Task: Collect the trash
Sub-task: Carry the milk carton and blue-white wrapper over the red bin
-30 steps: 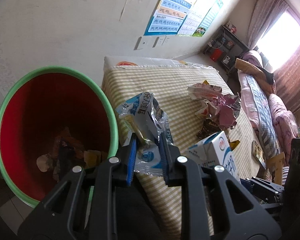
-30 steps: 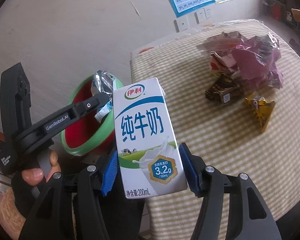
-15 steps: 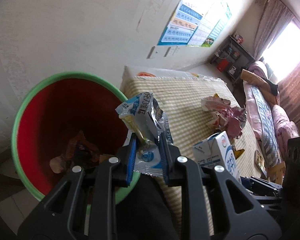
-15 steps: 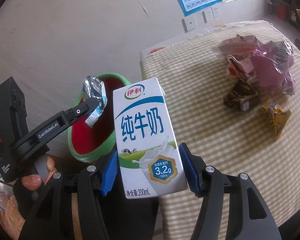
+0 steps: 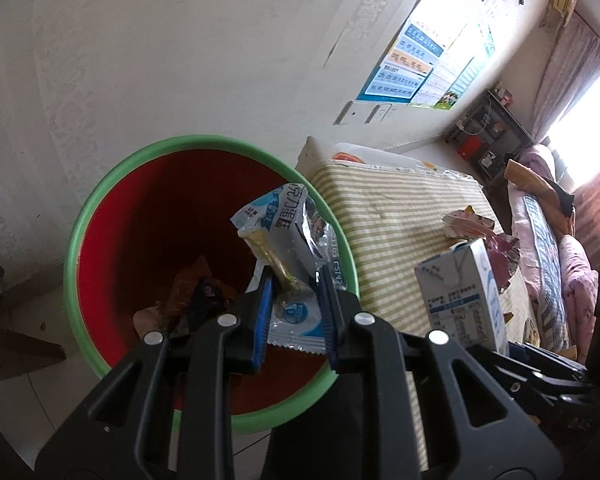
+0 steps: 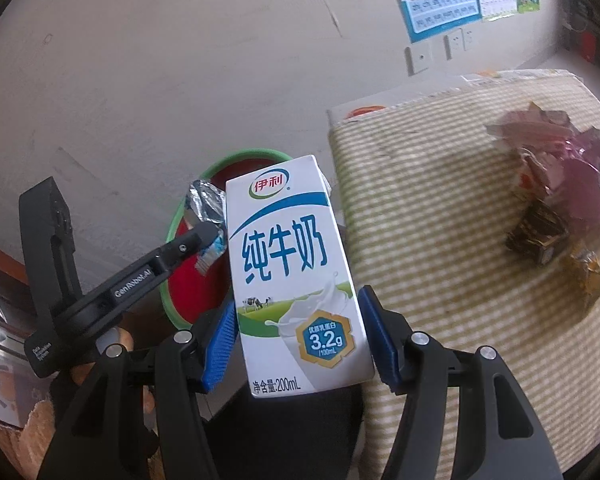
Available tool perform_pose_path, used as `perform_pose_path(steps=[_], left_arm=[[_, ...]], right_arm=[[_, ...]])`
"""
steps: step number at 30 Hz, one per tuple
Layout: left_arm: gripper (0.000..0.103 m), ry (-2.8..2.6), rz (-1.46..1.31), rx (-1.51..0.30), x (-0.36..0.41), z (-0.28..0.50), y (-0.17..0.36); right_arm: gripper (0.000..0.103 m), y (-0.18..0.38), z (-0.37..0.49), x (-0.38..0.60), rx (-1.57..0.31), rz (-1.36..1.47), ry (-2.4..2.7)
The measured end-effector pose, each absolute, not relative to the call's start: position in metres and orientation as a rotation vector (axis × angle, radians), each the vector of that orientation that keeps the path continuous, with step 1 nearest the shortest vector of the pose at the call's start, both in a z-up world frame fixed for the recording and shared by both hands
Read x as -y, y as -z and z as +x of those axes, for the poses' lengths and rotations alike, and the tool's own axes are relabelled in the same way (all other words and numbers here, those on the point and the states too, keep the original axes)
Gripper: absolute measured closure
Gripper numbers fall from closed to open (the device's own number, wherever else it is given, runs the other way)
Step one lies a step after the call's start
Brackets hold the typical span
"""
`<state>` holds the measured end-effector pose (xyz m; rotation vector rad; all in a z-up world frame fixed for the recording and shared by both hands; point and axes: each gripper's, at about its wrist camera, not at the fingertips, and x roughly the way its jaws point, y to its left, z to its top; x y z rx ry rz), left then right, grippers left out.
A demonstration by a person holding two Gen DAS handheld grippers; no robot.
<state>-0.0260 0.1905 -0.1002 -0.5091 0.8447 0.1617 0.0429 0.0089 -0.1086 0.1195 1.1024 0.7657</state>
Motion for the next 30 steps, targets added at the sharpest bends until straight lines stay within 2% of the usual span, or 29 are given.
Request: perform_pose_path(steps=[30], left_arm=[[0.081, -0.291, -0.536, -0.851, -0.234, -0.05, 0.112]], right_arm=[[0.046, 0.09, 0.045, -0.086, -1.087, 0.153, -0.931]])
